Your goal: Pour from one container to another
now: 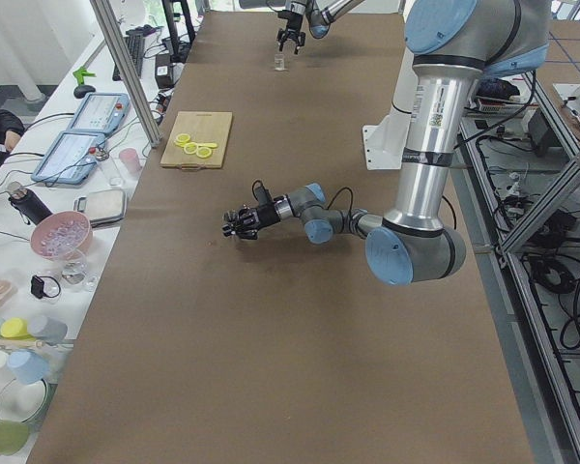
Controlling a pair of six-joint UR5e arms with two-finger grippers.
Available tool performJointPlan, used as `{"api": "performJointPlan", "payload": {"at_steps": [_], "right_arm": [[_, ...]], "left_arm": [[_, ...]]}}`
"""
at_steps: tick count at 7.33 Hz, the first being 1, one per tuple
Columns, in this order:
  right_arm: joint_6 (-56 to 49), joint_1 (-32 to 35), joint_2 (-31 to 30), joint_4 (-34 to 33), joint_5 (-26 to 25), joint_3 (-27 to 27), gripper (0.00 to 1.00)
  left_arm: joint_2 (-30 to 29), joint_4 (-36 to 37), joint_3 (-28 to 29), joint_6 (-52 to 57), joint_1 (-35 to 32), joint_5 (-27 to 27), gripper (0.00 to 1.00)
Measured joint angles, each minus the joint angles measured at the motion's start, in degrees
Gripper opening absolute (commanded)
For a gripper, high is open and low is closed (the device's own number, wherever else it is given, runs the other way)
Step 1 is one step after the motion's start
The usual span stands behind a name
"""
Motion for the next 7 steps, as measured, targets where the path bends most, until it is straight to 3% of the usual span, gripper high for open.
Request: {"api": "performJointPlan", "payload": {"at_steps": [2,4,5,7], "right_arm": [[1.1,5.0,-3.4,-5.0,1.9,0.9,1.0],[1.5,11.0,-5.0,-11.3,3.0,1.3,1.0],[1.5,13.2,-5.8,-14.5,2.7,1.3,1.0],[1.6,16.0,-6.8,-24.3,0.9,2.2,1.0]], "left_arm": [[-0.1,0.0,0.4,-0.4,0.0,0.2,0.28],[-0.1,0.0,0.5,-0.6,0.0,0.1,0.8],[-0.1,0.0,0.5,-0.8,0.0,0.1,0.97],[-0.2,0.1,0.5,-0.8,0.0,0.2,0.97]]}}
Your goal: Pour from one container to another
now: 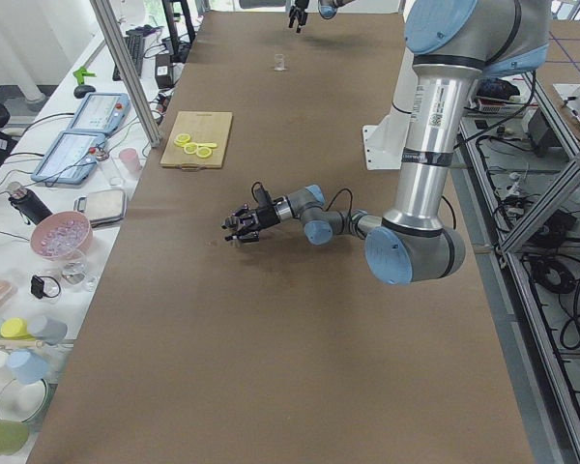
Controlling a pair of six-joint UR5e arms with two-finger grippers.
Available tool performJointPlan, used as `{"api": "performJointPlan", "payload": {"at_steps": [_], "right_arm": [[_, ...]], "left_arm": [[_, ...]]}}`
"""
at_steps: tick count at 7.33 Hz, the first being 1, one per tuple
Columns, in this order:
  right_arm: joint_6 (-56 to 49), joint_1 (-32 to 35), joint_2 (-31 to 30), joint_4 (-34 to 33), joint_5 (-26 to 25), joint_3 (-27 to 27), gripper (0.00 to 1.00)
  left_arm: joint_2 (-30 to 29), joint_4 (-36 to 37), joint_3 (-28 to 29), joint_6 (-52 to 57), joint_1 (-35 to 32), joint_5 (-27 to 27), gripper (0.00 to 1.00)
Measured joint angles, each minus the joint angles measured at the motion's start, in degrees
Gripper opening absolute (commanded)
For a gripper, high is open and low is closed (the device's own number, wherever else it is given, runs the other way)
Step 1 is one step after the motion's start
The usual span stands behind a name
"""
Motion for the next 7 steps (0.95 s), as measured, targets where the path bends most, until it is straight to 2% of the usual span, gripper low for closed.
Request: {"api": "performJointPlan", "payload": {"at_steps": [3,5,7], "right_arm": [[0.1,0.2,-0.5,-18.7,-2.7,7.0,1.0],[0.0,-1.3,-0.5,-35.8,-4.5,16.0,1.0],[-0.3,-0.8,-0.7,-47.5,-6.6,22.0,1.0]], "left_arm": [[0.0,0.0,-0.1,0.2,0.0,0.0,0.97],[0.0,0.1,-0.7,0.4,0.0,0.1,0.97],[0.4,0.4,-2.4,0.6,0.0,0.1,0.97]]}}
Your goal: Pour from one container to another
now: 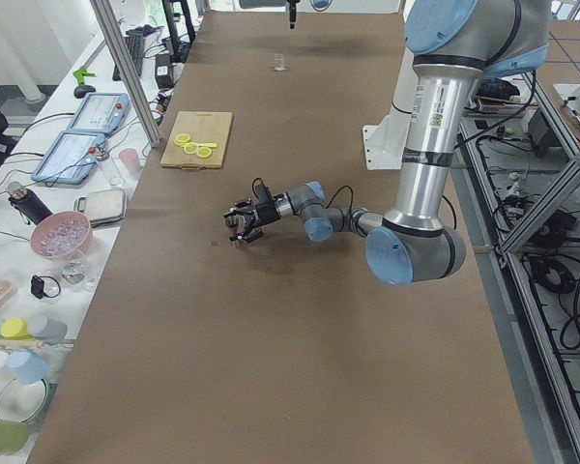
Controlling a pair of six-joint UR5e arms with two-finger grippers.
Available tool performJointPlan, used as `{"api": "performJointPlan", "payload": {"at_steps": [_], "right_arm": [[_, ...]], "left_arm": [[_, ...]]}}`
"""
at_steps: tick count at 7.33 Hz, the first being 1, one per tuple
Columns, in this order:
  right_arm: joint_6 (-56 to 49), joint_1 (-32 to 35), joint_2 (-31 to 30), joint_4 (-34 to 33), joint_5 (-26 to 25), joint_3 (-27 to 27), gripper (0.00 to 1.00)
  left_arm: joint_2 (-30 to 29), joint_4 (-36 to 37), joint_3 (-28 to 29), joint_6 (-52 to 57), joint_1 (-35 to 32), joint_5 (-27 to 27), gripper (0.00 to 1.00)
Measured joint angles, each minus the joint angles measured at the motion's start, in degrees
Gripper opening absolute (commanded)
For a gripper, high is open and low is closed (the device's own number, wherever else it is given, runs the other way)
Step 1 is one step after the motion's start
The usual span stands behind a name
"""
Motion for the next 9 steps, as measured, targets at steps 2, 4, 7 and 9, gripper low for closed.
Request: {"api": "performJointPlan", "payload": {"at_steps": [2,4,7,9], "right_arm": [[-0.2,1.4,0.1,-15.2,-0.8,7.0,1.0],[-0.3,1.1,0.5,-26.5,-3.7,13.3,1.0],[-0.4,0.8,0.8,-29.6,-4.7,15.6,1.0],[-0.5,0.8,1.0,-29.6,-4.6,15.3,1.0]], "left_arm": [[1.8,2.7,-4.0,0.1,0.0,0.0,0.97],[3.9,4.7,-8.0,0.7,-0.1,-0.3,0.97],[7.6,7.8,-17.4,5.2,-0.6,-4.5,0.97],[8.7,13.4,-25.1,7.9,-1.9,-10.3,0.97]]}}
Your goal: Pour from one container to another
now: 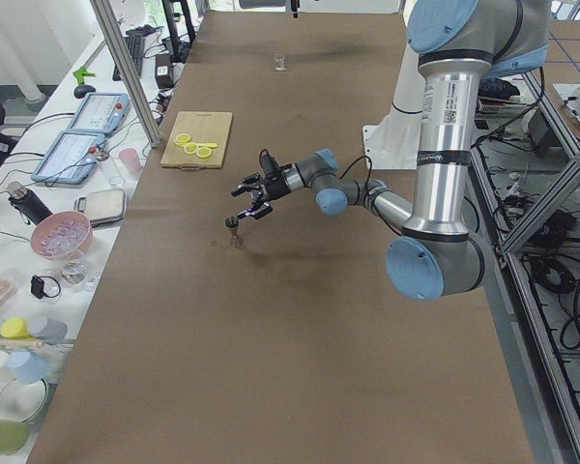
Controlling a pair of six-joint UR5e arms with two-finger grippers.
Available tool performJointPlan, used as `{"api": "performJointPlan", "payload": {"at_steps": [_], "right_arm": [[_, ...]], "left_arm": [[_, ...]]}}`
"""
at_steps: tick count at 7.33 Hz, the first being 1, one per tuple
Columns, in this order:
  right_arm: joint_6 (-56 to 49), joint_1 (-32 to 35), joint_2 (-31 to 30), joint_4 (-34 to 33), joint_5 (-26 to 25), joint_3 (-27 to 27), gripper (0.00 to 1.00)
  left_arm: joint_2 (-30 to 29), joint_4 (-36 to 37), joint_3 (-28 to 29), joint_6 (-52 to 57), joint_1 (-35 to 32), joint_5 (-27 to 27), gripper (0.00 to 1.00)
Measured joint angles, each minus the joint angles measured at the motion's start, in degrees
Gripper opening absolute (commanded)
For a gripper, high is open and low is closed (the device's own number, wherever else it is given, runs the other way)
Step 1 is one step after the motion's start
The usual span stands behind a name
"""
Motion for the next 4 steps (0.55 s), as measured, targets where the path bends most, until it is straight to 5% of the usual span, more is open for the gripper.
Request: {"api": "performJointPlan", "payload": {"at_steps": [4], "right_arm": [[0.1,0.0,0.0,-0.1,0.3,1.0,1.0]], "left_arm": [[0.4,4.9,-9.4,13.0,-0.6,-17.1,0.97]]}}
